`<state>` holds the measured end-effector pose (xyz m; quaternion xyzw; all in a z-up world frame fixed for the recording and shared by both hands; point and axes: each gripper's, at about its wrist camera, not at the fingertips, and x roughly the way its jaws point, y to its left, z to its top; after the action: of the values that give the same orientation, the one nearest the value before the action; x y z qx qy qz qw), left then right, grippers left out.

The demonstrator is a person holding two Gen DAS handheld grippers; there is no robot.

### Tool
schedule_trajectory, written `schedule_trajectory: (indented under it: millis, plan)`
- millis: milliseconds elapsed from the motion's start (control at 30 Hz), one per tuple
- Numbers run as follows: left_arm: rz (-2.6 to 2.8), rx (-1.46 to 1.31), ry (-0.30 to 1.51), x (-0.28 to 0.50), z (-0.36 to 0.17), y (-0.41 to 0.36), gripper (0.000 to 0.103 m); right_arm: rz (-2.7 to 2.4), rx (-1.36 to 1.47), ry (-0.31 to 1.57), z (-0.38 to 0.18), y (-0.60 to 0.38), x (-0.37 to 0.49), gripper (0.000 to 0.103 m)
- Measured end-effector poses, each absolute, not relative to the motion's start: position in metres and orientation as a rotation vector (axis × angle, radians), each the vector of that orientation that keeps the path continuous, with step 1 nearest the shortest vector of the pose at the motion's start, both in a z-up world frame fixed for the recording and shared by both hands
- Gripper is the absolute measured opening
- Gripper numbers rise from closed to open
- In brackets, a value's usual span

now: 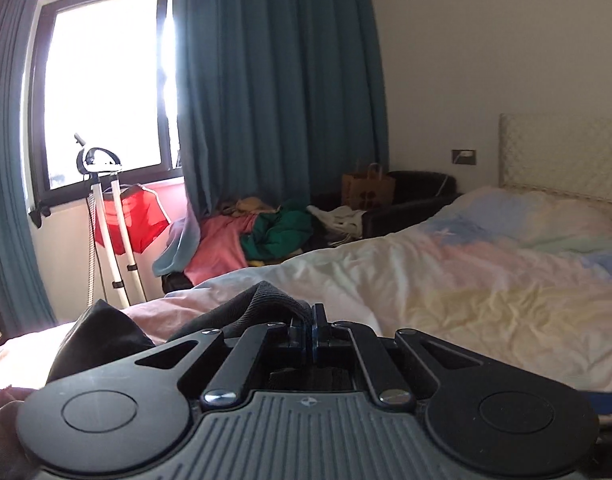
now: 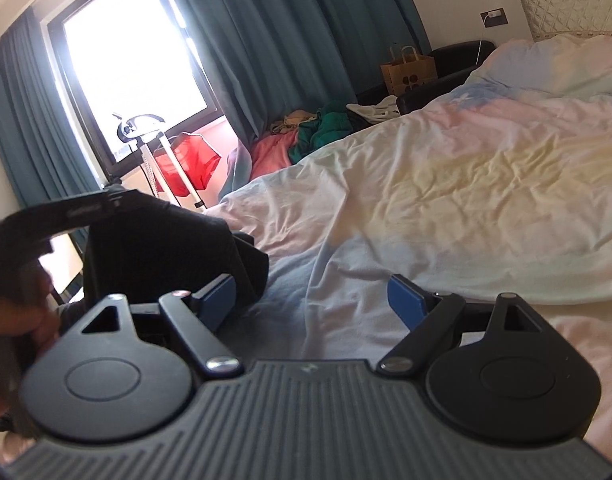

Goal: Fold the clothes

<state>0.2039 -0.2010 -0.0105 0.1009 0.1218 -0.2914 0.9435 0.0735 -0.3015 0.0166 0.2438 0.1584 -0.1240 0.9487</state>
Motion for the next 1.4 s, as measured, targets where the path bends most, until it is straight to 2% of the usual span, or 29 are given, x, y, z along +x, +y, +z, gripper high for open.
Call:
schedule_trajectory:
  millis: [167,300,500,733,933,1000,1033,1067,1167,1267,1367,1400]
  plan:
    - [-0.667,0.173,0.295,0.114,-0.021,-0.150,0.002,-0.204,0.524,0.317,0.023,-0.295,0.060,0.086]
    - [-0.621,0.157,0.372,0.088,-0.058,-0.121,0.002,-0.145,0.565,0.355,0.024,-0.288,0.056,0.081]
    - [-0.577,0.031,0.504,0.087,-0.103,-0.084,0.003,-0.047,0.648,0.405,0.020,-0.278,0.050,0.070]
    - [-0.585,-0.046,0.551,0.096,-0.115,-0.065,0.004,-0.044,0.793,0.519,-0.006,-0.279,0.075,0.070]
    - [-0.588,-0.106,0.579,0.115,-0.122,-0.056,0.005,-0.060,0.949,0.652,-0.034,-0.291,0.134,0.069]
    - [-0.592,-0.117,0.593,0.124,-0.124,-0.054,0.005,-0.107,1.013,0.672,-0.047,-0.300,0.153,0.051]
    - [-0.595,-0.122,0.597,0.128,-0.125,-0.054,0.007,-0.137,1.034,0.681,-0.053,-0.303,0.161,0.026]
    - [-0.599,-0.127,0.596,0.131,-0.126,-0.053,0.008,-0.167,1.051,0.690,-0.058,-0.306,0.167,0.013]
    - [-0.613,-0.134,0.588,0.139,-0.128,-0.054,0.010,-0.208,0.960,0.692,-0.050,-0.304,0.183,0.008]
    - [-0.649,-0.153,0.554,0.140,-0.124,-0.055,0.016,-0.198,0.915,0.563,-0.017,-0.316,0.180,0.007]
    - [-0.697,-0.189,0.506,0.135,-0.114,-0.055,0.032,-0.182,0.875,0.419,0.019,-0.329,0.176,0.007]
    - [-0.715,-0.203,0.481,0.132,-0.109,-0.054,0.042,-0.186,0.880,0.369,0.027,-0.338,0.170,0.007]
